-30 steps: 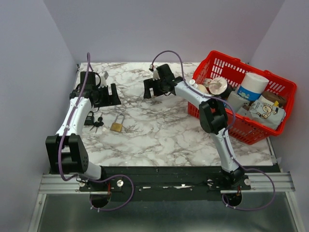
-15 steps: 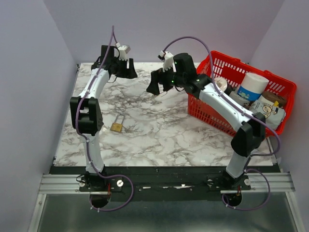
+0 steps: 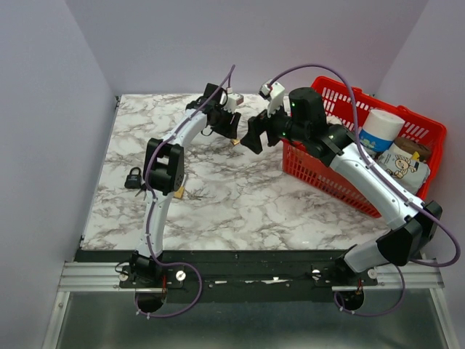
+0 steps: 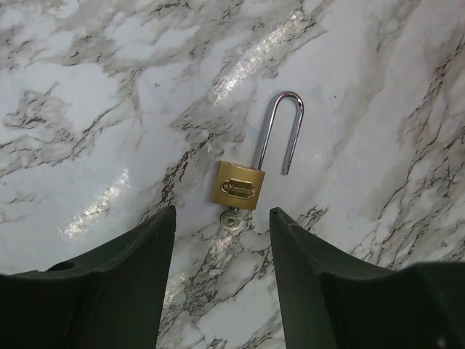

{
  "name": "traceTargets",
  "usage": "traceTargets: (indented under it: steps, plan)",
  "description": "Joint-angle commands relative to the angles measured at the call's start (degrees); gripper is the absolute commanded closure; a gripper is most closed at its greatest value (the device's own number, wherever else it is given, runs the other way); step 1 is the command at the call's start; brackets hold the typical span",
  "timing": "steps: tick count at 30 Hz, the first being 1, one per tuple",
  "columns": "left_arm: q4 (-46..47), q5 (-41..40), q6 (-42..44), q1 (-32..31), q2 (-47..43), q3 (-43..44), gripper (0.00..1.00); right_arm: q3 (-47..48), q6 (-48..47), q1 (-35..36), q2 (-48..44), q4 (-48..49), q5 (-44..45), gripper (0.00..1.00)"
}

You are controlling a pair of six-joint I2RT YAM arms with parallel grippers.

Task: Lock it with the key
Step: Pick up the lock from the center of the board.

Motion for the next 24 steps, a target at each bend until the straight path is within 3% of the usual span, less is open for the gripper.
traceTargets:
  steps: [1,19,24]
  plan:
    - [-2.86,-5.53,4.12,-1.75,2.55,4.69,0.38,0.12,-1.97,-0.46,-2.43,-3.27,2.30,0.00]
    - [-11.12,-11.77,7.55,-5.71,10.37,13.75,0.37,2.50,-1.71,-0.99,-3.23,-5.55,2.21,0.00]
    - [-13.84,-14.05,7.73,-6.85,12.67,17.80,0.43,2.58,-1.79,-1.60,-3.49,-5.73,2.74,0.00]
